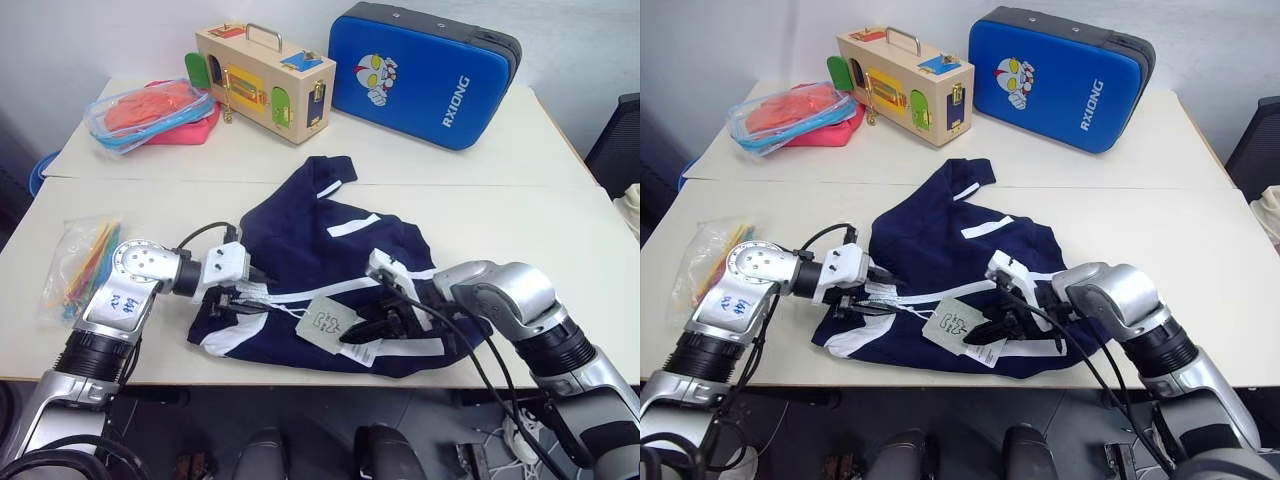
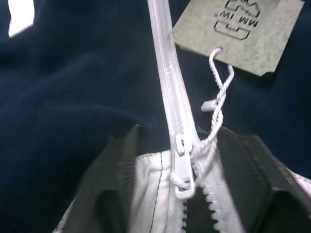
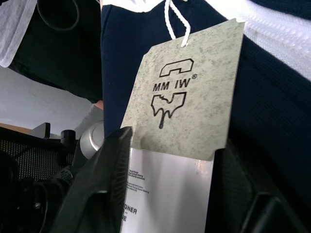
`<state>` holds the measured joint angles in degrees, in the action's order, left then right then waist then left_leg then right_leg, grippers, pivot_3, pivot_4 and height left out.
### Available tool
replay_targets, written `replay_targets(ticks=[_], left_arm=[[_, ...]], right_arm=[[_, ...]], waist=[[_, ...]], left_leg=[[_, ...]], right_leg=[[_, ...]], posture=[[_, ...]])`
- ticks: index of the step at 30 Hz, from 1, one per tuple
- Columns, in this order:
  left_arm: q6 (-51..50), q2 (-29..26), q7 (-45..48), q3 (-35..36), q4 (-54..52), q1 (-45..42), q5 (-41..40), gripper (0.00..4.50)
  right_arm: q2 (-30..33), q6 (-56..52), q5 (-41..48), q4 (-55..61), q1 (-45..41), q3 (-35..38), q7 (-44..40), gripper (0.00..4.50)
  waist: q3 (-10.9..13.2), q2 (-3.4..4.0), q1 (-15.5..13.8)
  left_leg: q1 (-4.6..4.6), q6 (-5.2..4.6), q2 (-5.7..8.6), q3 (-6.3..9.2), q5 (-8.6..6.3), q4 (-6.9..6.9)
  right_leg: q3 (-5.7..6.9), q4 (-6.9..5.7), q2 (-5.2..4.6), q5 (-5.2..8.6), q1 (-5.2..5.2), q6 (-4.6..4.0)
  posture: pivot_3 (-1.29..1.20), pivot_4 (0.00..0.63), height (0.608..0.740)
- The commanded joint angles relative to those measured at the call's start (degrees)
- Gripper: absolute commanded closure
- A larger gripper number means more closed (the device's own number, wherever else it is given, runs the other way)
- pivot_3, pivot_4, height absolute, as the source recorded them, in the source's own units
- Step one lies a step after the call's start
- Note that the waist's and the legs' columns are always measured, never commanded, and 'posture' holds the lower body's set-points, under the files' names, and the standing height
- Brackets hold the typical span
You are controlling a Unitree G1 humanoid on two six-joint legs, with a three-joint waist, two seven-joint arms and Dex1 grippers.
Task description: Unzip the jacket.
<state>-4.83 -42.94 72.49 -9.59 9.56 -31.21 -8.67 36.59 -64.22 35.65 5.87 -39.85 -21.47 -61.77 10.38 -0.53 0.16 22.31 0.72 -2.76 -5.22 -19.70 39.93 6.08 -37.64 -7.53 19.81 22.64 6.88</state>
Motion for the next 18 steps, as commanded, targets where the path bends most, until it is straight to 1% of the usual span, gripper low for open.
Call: replay_targets(ticks=[1, 4, 7, 13, 18], left_arm=[[1.4, -0.4, -0.1, 0.0, -1.2, 1.6, 0.6, 2.10], [3.4, -0.8, 0.0, -0.7, -1.4, 3.2, 1.8, 2.10], [5.1, -0.8, -0.9, -1.0, -0.9, 4.5, 3.1, 2.12], [8.1, -0.5, -3.0, -1.2, 2.8, 4.4, 4.9, 2.12], [9.1, -0.5, -3.5, -1.1, 3.8, 4.4, 4.8, 2.12]], right_arm=[[-0.7, -0.8, 0.9, 0.8, -0.7, 1.8, 0.0, 1.93], [-1.6, -1.7, 1.2, 0.7, -0.9, 1.5, -0.2, 1.93], [-1.7, -1.8, 1.2, 1.2, -1.0, 0.9, -1.0, 2.48], [-2.2, -2.6, 1.2, 0.8, -2.2, 1.1, -1.4, 4.43], [-1.9, -2.5, 0.9, 0.6, -2.6, 0.9, -2.1, 4.47]], waist=[[0.0, 0.00, 0.0], [0.0, 0.00, 0.1], [0.0, 0.00, 0.1], [0.0, 0.01, 0.1], [0.0, 0.01, 0.1]], left_leg=[[0.00, 0.00, 0.00, 0.00, 0.00, 0.00], [-0.01, 0.00, 0.00, 0.00, 0.00, -0.01], [-0.01, 0.00, -0.01, 0.01, 0.00, -0.01], [-0.04, 0.00, 0.00, 0.00, 0.00, -0.02], [-0.06, 0.00, -0.01, 0.00, 0.00, -0.02]], right_leg=[[0.00, 0.00, 0.00, 0.00, 0.00, 0.00], [0.00, -0.01, 0.00, 0.00, 0.00, 0.00], [0.00, -0.01, 0.00, 0.00, 0.00, 0.00], [0.00, -0.02, -0.01, 0.00, 0.00, 0.00], [-0.01, -0.04, -0.01, 0.00, -0.02, 0.00]], posture=[[0.00, 0.150, 0.740], [0.00, 0.150, 0.740], [0.00, 0.150, 0.740], [0.00, 0.150, 0.740], [0.00, 0.150, 0.740]])
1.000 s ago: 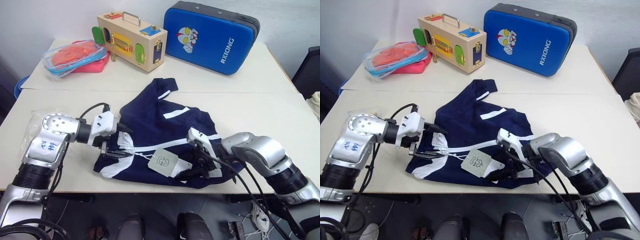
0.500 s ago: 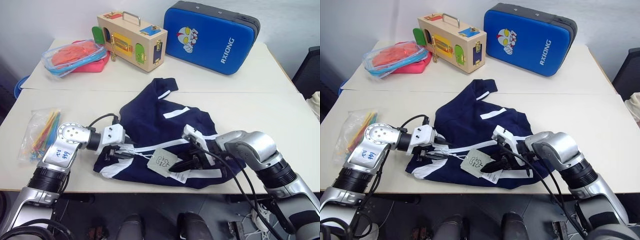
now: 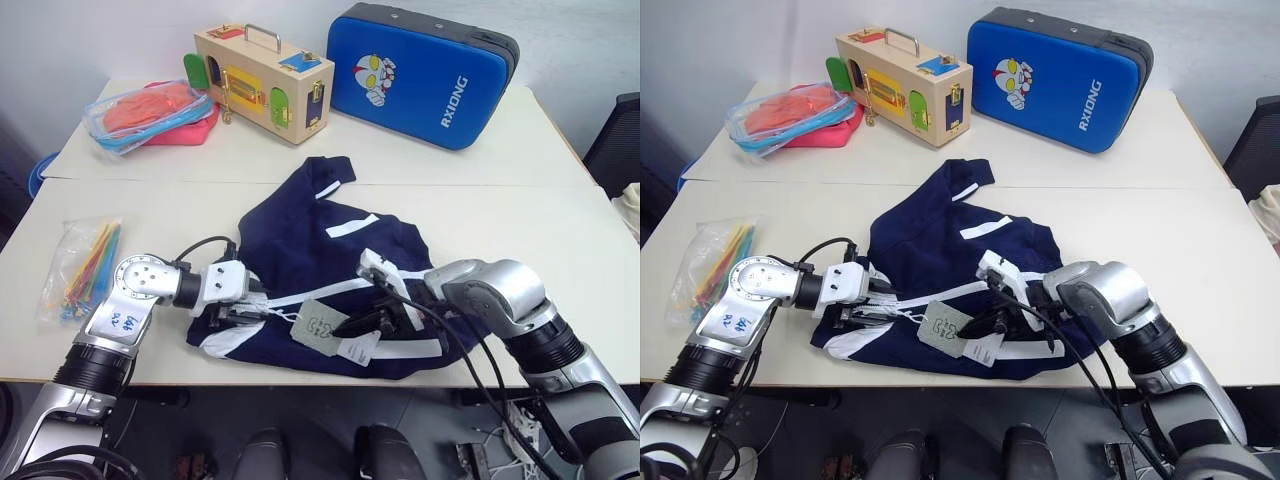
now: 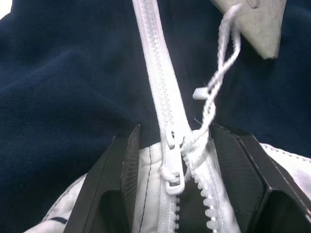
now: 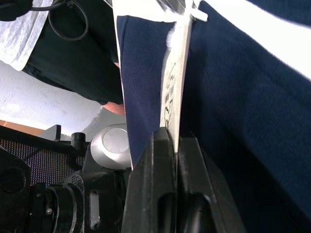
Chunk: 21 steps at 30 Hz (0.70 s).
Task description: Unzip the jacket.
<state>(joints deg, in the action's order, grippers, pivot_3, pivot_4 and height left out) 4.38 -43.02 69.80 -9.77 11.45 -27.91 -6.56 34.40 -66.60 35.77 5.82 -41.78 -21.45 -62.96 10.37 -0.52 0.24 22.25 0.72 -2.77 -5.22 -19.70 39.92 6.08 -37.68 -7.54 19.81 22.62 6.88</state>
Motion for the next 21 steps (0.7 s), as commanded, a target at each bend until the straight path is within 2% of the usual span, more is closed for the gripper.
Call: replay_targets(ticks=[1, 8, 21], left_arm=[[0.1, -0.5, -0.9, -0.8, 2.0, 1.2, 2.6, 2.12], [1.9, -1.2, -1.3, -0.9, 2.2, 3.2, 3.1, 2.12], [3.4, -1.0, -4.3, -0.3, 4.4, 5.2, 3.6, 2.12]], right_arm=[[0.5, -0.3, 0.8, 0.7, -0.8, 1.0, -1.1, 4.47], [3.6, -2.2, 1.2, 0.4, -3.4, 2.6, -2.5, 4.47], [9.0, 2.8, -4.4, -12.3, -10.8, 2.5, -7.7, 4.47]], waist=[[0.0, 0.00, 0.0], [0.0, 0.01, 0.0], [-0.1, 0.08, 0.0]], left_leg=[[0.00, 0.00, 0.00, 0.00, 0.00, 0.00], [-0.02, 0.00, 0.00, 0.00, 0.00, 0.00], [-0.12, 0.00, -0.02, -0.04, 0.00, -0.02]], right_leg=[[0.00, 0.00, 0.00, 0.00, 0.00, 0.00], [-0.01, 0.00, 0.00, 0.00, -0.02, 0.00], [-0.03, -0.01, -0.01, 0.00, -0.07, 0.00]], posture=[[0.00, 0.150, 0.740], [0.00, 0.150, 0.740], [0.00, 0.150, 0.740]])
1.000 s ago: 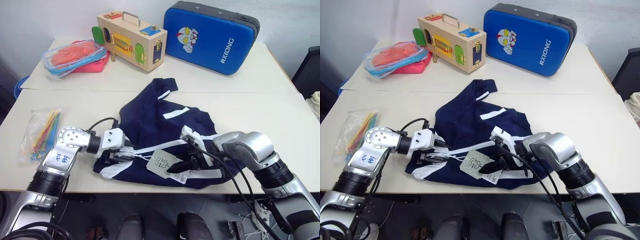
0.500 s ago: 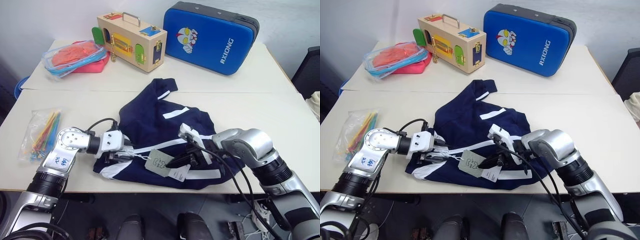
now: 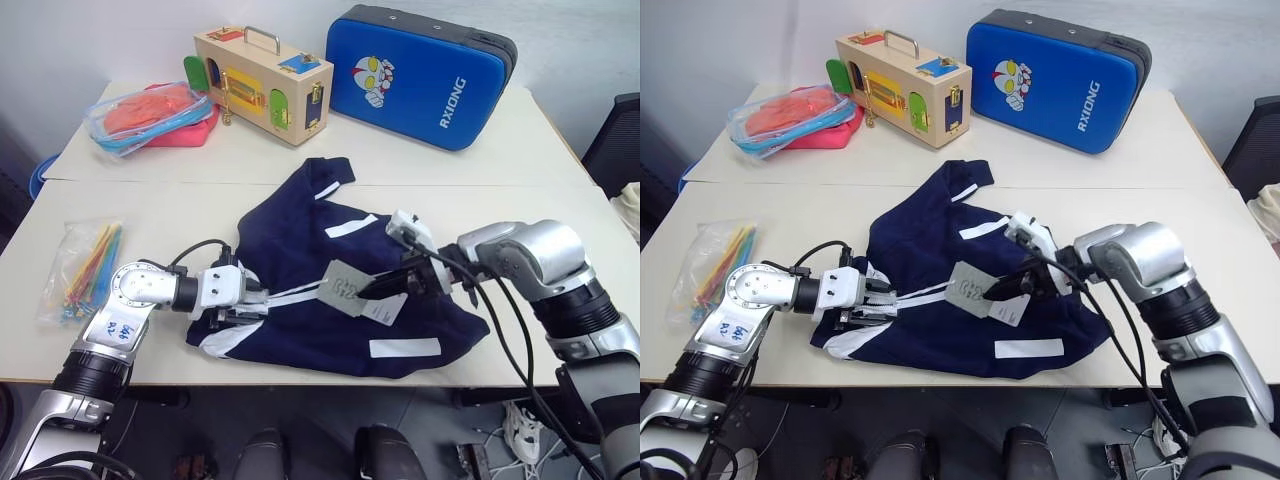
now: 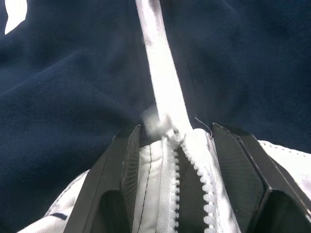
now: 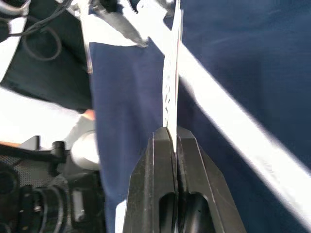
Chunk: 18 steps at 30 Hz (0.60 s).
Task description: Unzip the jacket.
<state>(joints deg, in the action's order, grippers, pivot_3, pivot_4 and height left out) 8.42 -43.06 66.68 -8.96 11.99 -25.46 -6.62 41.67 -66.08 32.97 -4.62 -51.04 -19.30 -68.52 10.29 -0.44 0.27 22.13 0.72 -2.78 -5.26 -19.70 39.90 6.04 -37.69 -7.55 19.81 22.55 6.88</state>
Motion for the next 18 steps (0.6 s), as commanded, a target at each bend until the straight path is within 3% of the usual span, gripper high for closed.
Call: replay_targets(ticks=[1, 18], left_arm=[[-0.6, -1.0, -1.4, -1.0, 3.9, 2.9, 3.7, 2.12], [-0.5, -1.4, -2.4, -0.2, 3.8, 4.0, 3.4, 2.12]], right_arm=[[2.1, 3.1, -2.2, -3.0, -1.9, 0.1, -2.9, 4.47], [10.5, 11.5, -10.3, -17.8, -5.8, 2.0, -14.3, 4.47]], waist=[[0.0, 0.01, 0.0], [-0.1, 0.13, 0.1]], left_leg=[[0.00, 0.00, 0.00, 0.00, 0.00, -0.01], [-0.03, 0.00, -0.01, -0.05, 0.00, 0.00]], right_leg=[[0.00, 0.00, 0.00, 0.00, 0.00, 0.00], [-0.02, 0.00, 0.00, 0.00, -0.01, 0.00]], posture=[[0.00, 0.150, 0.740], [0.00, 0.150, 0.740]])
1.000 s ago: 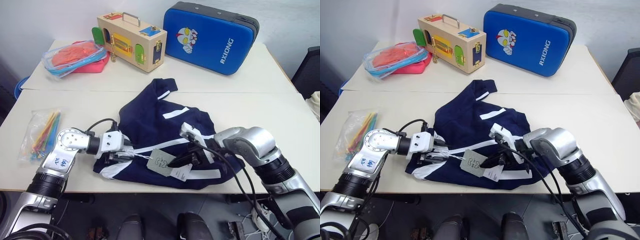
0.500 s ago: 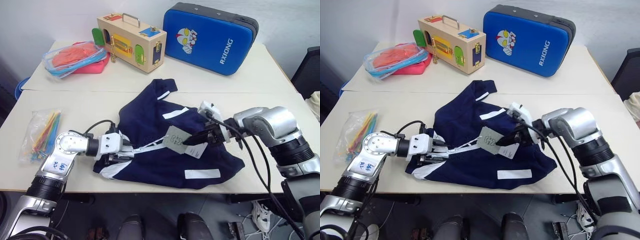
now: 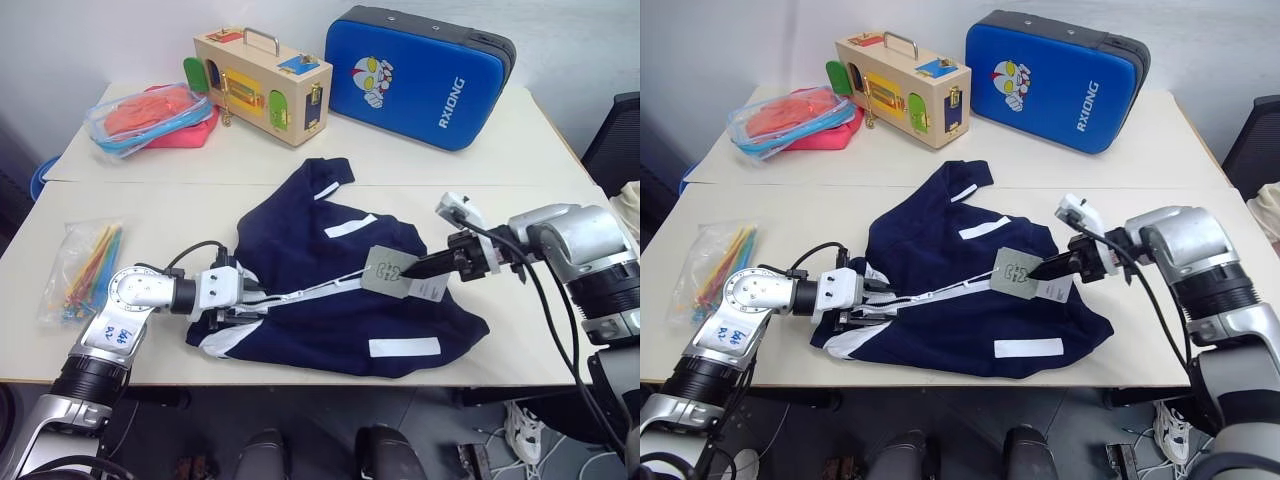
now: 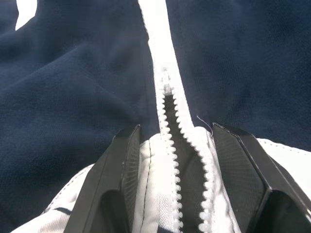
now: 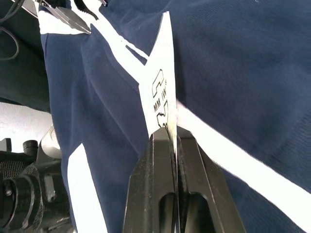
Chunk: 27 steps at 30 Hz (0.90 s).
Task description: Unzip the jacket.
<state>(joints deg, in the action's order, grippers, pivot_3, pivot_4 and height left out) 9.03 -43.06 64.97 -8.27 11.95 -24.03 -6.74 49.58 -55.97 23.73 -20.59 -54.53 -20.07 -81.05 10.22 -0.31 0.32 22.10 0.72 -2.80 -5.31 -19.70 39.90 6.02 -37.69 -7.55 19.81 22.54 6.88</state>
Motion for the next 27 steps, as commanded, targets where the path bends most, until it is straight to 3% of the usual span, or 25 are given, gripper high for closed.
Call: replay_targets(ticks=[1, 11, 27], left_arm=[[-1.1, -1.4, -0.7, -0.9, 3.9, 2.6, 3.5, 2.12], [-0.2, -0.9, -1.2, -0.9, 4.8, 2.2, 3.7, 2.12], [1.9, -0.7, -1.4, -0.9, 6.7, 1.8, 3.9, 2.12]], right_arm=[[3.1, 1.7, -1.3, -2.9, -3.0, 3.1, -2.4, 4.47], [4.2, 11.6, -9.4, -21.0, -9.2, 3.8, -2.7, 4.47], [7.7, 22.6, -18.5, -39.9, -13.5, 9.3, 0.4, 4.47]], waist=[[0.0, 0.02, 0.1], [0.0, 0.06, 0.1], [-0.1, 0.31, 0.7]], left_leg=[[0.00, 0.00, 0.00, -0.01, 0.00, 0.00], [-0.01, 0.00, -0.01, -0.05, 0.00, -0.02], [-0.02, 0.01, -0.01, -0.09, 0.01, -0.03]], right_leg=[[-0.01, 0.00, 0.00, 0.00, 0.00, 0.00], [-0.01, 0.01, 0.00, 0.00, 0.01, 0.00], [-0.04, 0.01, -0.02, 0.00, 0.01, 0.00]], posture=[[0.00, 0.150, 0.740], [0.00, 0.150, 0.740], [0.00, 0.150, 0.740]])
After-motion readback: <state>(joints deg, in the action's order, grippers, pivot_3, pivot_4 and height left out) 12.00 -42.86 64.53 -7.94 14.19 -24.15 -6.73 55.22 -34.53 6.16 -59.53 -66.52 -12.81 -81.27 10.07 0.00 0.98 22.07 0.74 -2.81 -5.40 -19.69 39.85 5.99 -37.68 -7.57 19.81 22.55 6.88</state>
